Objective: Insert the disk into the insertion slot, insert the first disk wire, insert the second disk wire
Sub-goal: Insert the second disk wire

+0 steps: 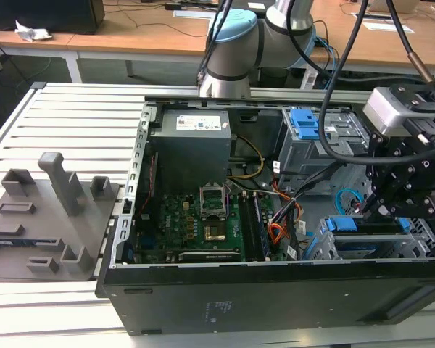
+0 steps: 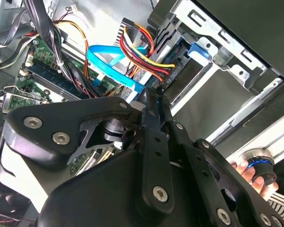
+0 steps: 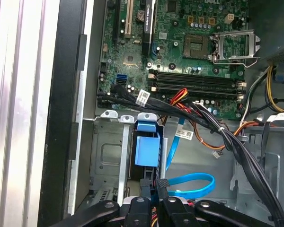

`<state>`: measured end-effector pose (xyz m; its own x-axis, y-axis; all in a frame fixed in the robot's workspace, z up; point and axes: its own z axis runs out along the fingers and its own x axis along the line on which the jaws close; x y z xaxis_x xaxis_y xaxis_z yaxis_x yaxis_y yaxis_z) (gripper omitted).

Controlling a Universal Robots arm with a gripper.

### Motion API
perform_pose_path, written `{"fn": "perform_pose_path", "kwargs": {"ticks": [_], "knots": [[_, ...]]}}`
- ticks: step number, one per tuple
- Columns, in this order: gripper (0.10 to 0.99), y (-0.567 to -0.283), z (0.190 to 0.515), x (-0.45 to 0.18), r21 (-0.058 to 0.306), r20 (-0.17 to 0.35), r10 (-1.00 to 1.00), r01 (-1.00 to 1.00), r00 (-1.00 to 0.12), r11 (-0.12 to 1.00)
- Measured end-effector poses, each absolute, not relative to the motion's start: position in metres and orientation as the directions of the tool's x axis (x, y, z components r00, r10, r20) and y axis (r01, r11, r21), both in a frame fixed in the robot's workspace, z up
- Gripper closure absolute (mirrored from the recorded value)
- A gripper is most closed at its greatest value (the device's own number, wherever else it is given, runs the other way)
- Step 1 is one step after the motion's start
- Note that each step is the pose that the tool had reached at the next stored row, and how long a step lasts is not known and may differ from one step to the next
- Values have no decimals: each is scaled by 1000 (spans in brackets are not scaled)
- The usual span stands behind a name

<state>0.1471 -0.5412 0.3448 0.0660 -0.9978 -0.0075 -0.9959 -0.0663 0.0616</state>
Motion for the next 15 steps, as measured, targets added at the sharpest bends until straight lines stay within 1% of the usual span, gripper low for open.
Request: {"fn": "perform_pose_path", "kwargs": {"ticks": [15], "knots": [[922,-542,337,150,62,-10,-998,-996,66,-66]]}}
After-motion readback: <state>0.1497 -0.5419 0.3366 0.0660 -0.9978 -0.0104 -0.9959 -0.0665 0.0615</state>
